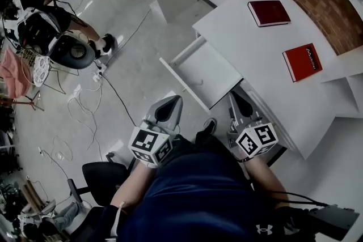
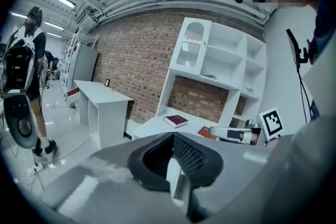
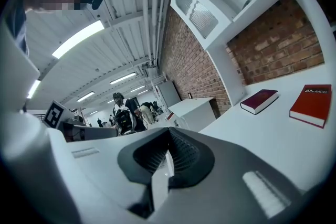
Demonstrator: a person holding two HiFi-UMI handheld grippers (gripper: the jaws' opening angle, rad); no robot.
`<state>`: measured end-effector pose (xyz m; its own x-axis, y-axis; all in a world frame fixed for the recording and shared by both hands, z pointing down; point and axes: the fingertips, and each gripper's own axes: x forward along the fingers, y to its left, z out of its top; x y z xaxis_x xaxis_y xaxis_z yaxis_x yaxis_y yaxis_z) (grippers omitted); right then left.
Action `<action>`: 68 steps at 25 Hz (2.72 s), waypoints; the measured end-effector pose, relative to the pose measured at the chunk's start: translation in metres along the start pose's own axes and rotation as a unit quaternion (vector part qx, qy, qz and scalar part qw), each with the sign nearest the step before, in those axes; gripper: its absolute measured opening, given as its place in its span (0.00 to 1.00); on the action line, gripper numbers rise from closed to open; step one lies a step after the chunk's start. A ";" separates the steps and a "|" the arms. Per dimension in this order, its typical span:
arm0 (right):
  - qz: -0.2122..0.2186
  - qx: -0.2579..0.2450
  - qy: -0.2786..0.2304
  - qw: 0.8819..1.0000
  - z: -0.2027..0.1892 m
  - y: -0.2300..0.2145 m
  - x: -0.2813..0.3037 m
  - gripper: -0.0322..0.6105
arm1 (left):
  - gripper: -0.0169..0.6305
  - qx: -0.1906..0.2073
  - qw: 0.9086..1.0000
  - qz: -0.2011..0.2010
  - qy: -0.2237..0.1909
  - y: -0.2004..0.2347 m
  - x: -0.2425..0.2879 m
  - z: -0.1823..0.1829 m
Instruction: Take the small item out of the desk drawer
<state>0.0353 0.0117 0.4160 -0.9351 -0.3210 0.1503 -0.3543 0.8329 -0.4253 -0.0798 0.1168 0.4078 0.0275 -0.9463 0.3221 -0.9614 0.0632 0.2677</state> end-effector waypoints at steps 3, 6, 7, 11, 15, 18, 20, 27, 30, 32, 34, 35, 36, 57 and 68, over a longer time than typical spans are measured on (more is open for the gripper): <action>-0.004 -0.001 0.004 1.000 0.005 -0.012 0.001 0.05 | 0.03 0.004 1.000 -0.003 0.007 -0.005 0.012 0.003; -0.008 0.000 0.007 1.000 0.010 -0.017 0.005 0.05 | 0.03 0.013 1.000 -0.007 0.015 -0.003 0.020 0.009; -0.011 0.002 0.008 1.000 0.010 -0.019 0.006 0.05 | 0.03 0.014 1.000 -0.008 0.017 -0.001 0.022 0.011; -0.023 0.010 0.013 1.000 0.009 -0.027 0.011 0.05 | 0.03 0.016 1.000 -0.016 0.021 0.008 0.037 0.016; -0.048 0.013 0.015 0.999 0.010 -0.043 0.017 0.05 | 0.03 0.022 0.999 -0.030 0.032 0.023 0.061 0.018; -0.078 0.014 0.012 0.997 0.011 -0.055 0.025 0.05 | 0.03 0.023 0.998 -0.047 0.039 0.042 0.080 0.021; -0.103 0.017 0.010 0.995 0.011 -0.061 0.031 0.05 | 0.03 0.025 0.996 -0.066 0.046 0.053 0.094 0.023; -0.176 0.030 0.010 0.984 0.020 -0.076 0.058 0.05 | 0.03 0.033 0.988 -0.131 0.077 0.086 0.152 0.040; -0.199 0.036 0.009 0.979 0.020 -0.082 0.071 0.05 | 0.03 0.036 0.984 -0.154 0.087 0.099 0.178 0.043; -0.214 0.044 0.009 0.976 0.019 -0.085 0.078 0.05 | 0.03 0.045 0.980 -0.169 0.099 0.104 0.192 0.041; -0.231 0.051 0.010 0.972 0.016 -0.087 0.081 0.05 | 0.03 0.060 0.974 -0.187 0.118 0.108 0.205 0.031; -0.239 0.053 0.011 0.970 0.014 -0.087 0.082 0.05 | 0.03 0.072 0.970 -0.195 0.129 0.110 0.210 0.024; -0.246 0.056 0.010 0.968 0.013 -0.088 0.082 0.05 | 0.03 0.089 0.965 -0.204 0.143 0.112 0.216 0.015; -0.318 0.163 0.008 0.934 -0.041 -0.146 0.022 0.05 | 0.19 0.347 0.732 -0.309 0.499 0.117 0.272 -0.229; -0.373 0.187 -0.009 0.909 -0.049 -0.156 -0.019 0.05 | 0.28 0.429 0.560 -0.357 0.612 0.147 0.263 -0.325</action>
<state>0.1078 -0.0898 0.5227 -0.4349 -0.7441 0.5072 -0.8577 0.1707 -0.4850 -0.1247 -0.0200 0.8273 0.1520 0.3269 0.9328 -0.3488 -0.8652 0.3601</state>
